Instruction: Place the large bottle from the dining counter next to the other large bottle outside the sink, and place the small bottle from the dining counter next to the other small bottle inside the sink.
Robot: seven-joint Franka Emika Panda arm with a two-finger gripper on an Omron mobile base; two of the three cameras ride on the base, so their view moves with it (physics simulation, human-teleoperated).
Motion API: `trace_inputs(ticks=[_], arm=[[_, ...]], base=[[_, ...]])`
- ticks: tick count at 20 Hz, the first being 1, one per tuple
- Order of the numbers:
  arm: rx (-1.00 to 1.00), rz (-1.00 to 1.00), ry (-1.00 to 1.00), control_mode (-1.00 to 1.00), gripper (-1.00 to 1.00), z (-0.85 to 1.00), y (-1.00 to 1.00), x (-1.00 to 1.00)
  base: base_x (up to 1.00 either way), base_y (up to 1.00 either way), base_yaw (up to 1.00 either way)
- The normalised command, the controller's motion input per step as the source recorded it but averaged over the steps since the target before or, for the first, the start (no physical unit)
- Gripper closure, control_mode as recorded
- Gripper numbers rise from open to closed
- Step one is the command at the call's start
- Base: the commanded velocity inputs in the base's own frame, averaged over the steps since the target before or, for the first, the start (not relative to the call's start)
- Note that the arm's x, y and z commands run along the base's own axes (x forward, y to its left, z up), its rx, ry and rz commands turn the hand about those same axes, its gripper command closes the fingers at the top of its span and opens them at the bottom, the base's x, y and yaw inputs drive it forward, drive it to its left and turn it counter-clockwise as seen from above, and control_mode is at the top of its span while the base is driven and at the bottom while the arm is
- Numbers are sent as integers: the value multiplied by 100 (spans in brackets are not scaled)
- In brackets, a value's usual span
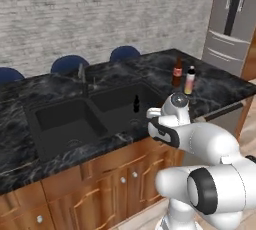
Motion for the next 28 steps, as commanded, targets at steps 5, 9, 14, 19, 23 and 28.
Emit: trace_inputs(ticks=[5,9,14,19,23,28], arm=[[0,0,0,100,100,0,0,0],[0,0,0,100,100,0,0,0],[0,0,0,100,100,0,0,0],[0,0,0,100,100,0,0,0],[0,0,0,100,100,0,0,0],[0,0,0,100,100,0,0,0]], base=[[17,-35,36],[20,-38,31],[14,-43,27],[14,-51,24],[17,-50,21],[20,-32,18]])
